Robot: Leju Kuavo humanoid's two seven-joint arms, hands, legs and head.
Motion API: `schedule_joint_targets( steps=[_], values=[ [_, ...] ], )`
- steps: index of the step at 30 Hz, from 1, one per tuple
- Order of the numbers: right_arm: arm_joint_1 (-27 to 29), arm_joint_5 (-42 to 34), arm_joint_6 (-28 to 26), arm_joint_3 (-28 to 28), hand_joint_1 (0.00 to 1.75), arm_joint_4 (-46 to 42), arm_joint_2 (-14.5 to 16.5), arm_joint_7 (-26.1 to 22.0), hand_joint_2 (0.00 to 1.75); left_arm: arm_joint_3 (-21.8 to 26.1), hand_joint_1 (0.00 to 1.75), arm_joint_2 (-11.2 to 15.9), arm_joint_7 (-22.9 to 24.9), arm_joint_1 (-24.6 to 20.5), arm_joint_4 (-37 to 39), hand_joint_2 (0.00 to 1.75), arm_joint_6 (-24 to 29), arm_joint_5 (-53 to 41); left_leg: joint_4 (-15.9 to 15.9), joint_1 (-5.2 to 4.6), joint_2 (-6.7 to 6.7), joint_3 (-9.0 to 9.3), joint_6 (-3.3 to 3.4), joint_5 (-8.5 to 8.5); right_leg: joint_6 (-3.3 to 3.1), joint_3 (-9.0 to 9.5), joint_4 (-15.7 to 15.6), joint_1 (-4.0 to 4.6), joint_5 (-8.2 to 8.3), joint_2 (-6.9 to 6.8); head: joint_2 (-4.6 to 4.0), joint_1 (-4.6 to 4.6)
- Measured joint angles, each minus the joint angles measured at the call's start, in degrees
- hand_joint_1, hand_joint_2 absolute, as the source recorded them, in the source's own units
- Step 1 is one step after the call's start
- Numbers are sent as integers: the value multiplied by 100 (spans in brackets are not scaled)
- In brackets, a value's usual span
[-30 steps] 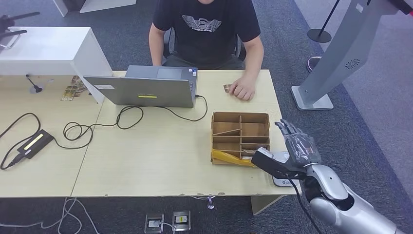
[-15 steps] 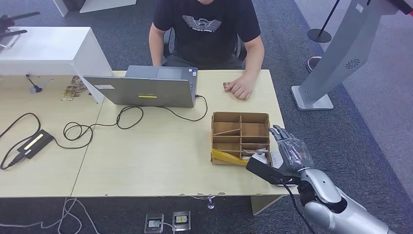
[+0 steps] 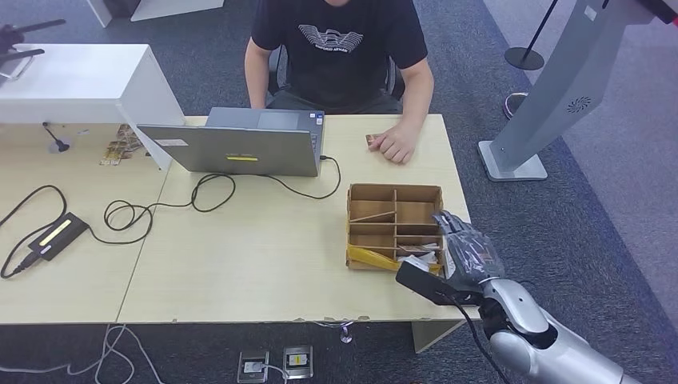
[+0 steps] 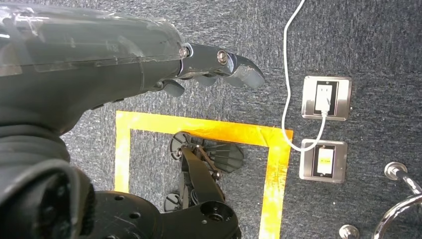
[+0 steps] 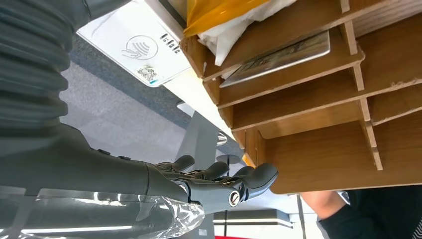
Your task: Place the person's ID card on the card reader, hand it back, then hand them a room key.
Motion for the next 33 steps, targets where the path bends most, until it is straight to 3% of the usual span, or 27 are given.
schedule_joint_targets(
  steps=[20, 22, 26, 28, 33],
  values=[
    [0, 108, -113, 19, 0, 264, 310, -109, 175, -3, 0, -4, 61, -1, 0, 0, -1, -100, 0, 0, 0, 0, 0, 0, 0, 0, 0, 0, 0, 0, 0, -1],
    [-16, 102, -97, 22, 0, 290, 350, -199, 175, -73, 0, -41, 610, -33, 0, 0, 0, -664, 0, 0, -1, -2, 0, 0, 0, 0, 0, 0, 0, -1, 0, 0],
    [-317, 29, 14, 93, 0, 556, 688, -631, 175, -612, 0, -324, 2708, -328, -2, 0, 3, -2259, 0, -2, 2, -1, 1, 6, 2, -3, 1, -3, 7, 3, 0, -2],
    [-456, 2, 16, 127, 0, 727, 881, -685, 175, -872, 0, -504, 3057, -501, -8, 0, -3, -2460, 1, -2, -5, 0, 5, 11, 2, 3, 0, -2, 10, -4, 0, 1],
    [-556, -10, -17, 235, 0, 909, 1054, -653, 175, -1333, 0, -686, 3108, -682, -39, 0, -8, -2536, 1, -2, -9, 1, 8, 13, 2, 5, 0, -2, 10, -7, 0, 1]
  ],
)
